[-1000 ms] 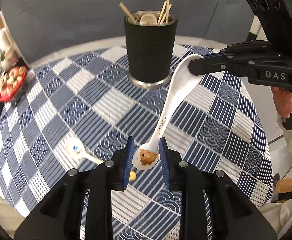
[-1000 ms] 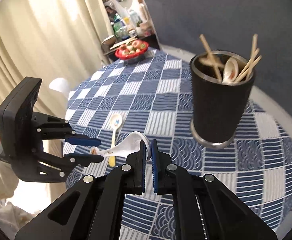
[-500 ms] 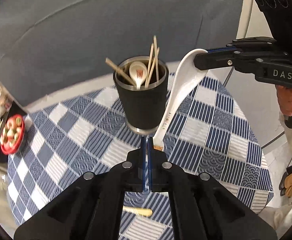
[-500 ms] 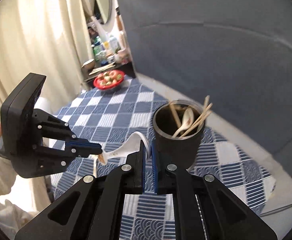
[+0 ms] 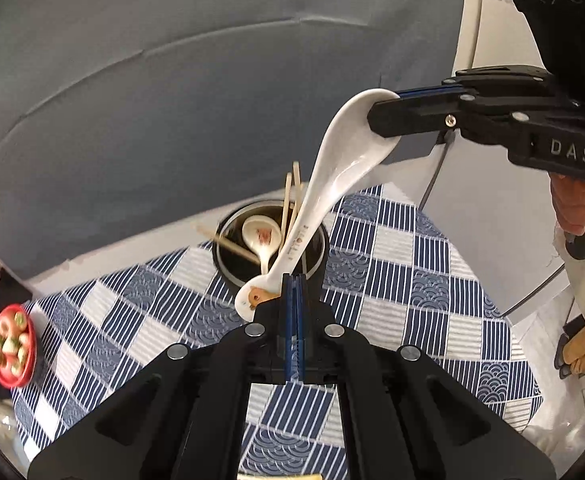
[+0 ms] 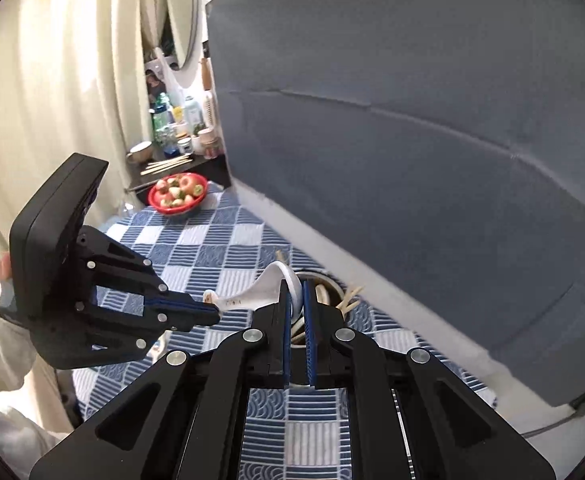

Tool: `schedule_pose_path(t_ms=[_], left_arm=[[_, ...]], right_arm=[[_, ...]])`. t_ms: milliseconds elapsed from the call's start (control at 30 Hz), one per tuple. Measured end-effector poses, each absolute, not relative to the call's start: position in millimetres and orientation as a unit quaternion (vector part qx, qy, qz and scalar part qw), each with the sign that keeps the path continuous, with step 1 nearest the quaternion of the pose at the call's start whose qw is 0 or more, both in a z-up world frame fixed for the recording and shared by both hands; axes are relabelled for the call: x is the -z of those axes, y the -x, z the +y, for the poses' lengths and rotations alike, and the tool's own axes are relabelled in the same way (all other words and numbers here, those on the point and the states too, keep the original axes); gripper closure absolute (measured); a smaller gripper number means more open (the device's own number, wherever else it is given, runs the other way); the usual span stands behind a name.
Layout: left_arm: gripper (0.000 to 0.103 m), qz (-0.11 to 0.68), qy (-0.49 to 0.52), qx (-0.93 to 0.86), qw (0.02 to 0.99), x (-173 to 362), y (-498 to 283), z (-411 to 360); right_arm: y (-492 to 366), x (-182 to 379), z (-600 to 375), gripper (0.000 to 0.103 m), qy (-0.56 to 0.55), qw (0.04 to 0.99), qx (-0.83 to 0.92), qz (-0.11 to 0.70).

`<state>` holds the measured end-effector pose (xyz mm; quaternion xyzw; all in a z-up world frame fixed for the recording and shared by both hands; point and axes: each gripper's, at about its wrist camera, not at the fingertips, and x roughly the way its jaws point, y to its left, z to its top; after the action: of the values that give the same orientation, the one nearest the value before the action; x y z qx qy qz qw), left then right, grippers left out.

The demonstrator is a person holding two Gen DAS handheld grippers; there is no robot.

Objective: Organize utensils
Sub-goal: 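Lift the white spoon with both tools and lower it into the black holder, then open both tools to release the spoon and pull back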

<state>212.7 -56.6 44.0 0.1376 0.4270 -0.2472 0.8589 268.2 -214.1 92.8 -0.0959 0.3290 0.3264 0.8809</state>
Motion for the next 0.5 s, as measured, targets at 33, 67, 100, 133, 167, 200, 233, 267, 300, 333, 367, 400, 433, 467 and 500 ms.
schedule_pose_path(t_ms=[33, 67, 100, 133, 167, 200, 233, 267, 300, 333, 367, 400, 433, 467, 500], left_arm=[[0.101, 0.424, -0.138, 0.250, 0.859, -45, -217, -57], [0.101, 0.422, -0.137, 0.257, 0.858, -45, -223, -57], [0.101, 0.421, -0.135, 0.262, 0.858, -45, -228, -58], [0.101, 0.420, -0.131, 0.268, 0.857, -44, -234, -58], [0.101, 0.419, -0.128, 0.273, 0.857, -43, -237, -57], [0.101, 0.418, -0.123, 0.278, 0.856, -42, -242, -57], [0.101, 0.419, -0.120, 0.283, 0.854, -41, -246, -57], [0.101, 0.420, -0.118, 0.286, 0.853, -39, -248, -57], [0.101, 0.421, -0.116, 0.290, 0.851, -36, -252, -56], [0.101, 0.425, -0.113, 0.295, 0.848, -31, -256, -56], [0.101, 0.427, -0.111, 0.298, 0.847, -28, -258, -55], [0.101, 0.429, -0.109, 0.300, 0.845, -25, -261, -54], [0.101, 0.430, -0.107, 0.301, 0.844, -22, -263, -54], [0.101, 0.433, -0.102, 0.303, 0.842, -18, -266, -53], [0.101, 0.436, -0.098, 0.305, 0.841, -15, -268, -52]], right_arm=[[-270, -95, -213, 0.097, 0.100, 0.884, -0.319, 0.326], [-272, -97, -212, 0.097, 0.102, 0.886, -0.314, 0.327], [-273, -97, -212, 0.097, 0.105, 0.886, -0.309, 0.329], [-274, -98, -211, 0.097, 0.108, 0.888, -0.303, 0.330], [-276, -98, -210, 0.097, 0.112, 0.888, -0.297, 0.332], [-279, -97, -209, 0.097, 0.118, 0.888, -0.291, 0.336], [-280, -96, -207, 0.097, 0.123, 0.888, -0.286, 0.339], [-282, -95, -206, 0.096, 0.127, 0.887, -0.282, 0.342], [-284, -94, -203, 0.096, 0.132, 0.887, -0.277, 0.345], [-285, -92, -201, 0.096, 0.137, 0.886, -0.273, 0.348], [-287, -90, -199, 0.096, 0.141, 0.886, -0.269, 0.351], [-289, -88, -196, 0.096, 0.145, 0.884, -0.266, 0.355], [-290, -85, -193, 0.096, 0.149, 0.883, -0.262, 0.359], [-292, -83, -191, 0.096, 0.152, 0.883, -0.258, 0.361], [-292, -81, -190, 0.096, 0.154, 0.882, -0.256, 0.364]])
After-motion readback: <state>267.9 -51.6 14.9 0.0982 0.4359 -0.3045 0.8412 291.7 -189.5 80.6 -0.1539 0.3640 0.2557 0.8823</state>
